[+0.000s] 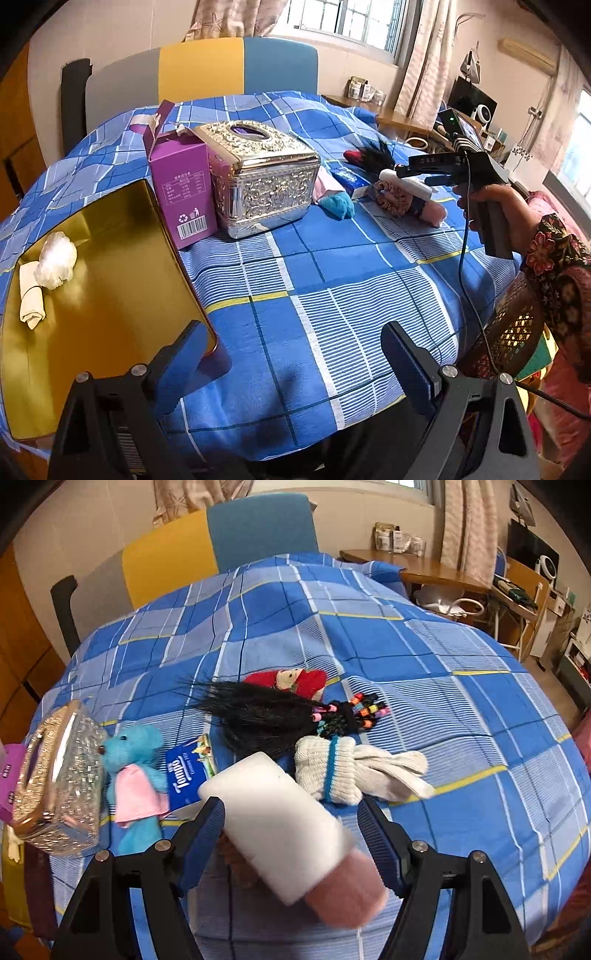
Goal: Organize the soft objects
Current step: 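Grasp the white-and-pink roll with the right gripper while the left grasps the brown scrunchie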
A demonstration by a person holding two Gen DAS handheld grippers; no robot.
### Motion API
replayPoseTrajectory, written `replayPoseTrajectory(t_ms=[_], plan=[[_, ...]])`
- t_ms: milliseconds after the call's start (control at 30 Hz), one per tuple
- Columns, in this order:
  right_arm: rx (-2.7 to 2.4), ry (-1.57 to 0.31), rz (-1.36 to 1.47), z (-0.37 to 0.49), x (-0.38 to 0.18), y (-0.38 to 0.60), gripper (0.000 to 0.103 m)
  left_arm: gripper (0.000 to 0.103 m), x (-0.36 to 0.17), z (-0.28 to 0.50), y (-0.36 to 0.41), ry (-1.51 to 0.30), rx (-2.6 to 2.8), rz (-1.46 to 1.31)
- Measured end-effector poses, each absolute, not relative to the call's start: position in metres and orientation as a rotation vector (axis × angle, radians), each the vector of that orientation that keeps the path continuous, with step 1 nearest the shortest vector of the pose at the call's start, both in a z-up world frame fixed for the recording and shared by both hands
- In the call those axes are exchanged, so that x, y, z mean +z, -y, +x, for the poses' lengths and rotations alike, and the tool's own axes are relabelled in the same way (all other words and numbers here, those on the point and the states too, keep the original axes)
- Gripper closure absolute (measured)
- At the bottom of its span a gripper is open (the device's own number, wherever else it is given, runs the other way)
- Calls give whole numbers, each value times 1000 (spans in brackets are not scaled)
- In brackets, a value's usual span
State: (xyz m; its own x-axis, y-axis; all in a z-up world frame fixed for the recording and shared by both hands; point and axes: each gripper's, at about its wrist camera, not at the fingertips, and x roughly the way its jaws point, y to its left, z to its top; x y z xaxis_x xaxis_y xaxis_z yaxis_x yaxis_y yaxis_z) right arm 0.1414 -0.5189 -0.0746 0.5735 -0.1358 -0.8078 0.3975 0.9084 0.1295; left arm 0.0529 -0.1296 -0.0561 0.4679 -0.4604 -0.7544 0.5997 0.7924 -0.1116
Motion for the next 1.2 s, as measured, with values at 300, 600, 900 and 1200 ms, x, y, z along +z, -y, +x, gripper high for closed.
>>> replayPoseTrajectory(t_ms=[300, 600, 900, 1200], plan=[[-285, -943, 339, 144, -90, 524, 28, 8, -69, 64, 159, -908, -675, 165], [-290, -955, 230, 145, -87, 510, 28, 8, -72, 67, 192, -911, -709, 195], [-263, -938, 270, 142, -86, 514, 55, 8, -71, 76, 229, -923, -745, 196], [-207, -915, 308, 141, -79, 510, 23, 8, -72, 88, 245, -925, -723, 181]])
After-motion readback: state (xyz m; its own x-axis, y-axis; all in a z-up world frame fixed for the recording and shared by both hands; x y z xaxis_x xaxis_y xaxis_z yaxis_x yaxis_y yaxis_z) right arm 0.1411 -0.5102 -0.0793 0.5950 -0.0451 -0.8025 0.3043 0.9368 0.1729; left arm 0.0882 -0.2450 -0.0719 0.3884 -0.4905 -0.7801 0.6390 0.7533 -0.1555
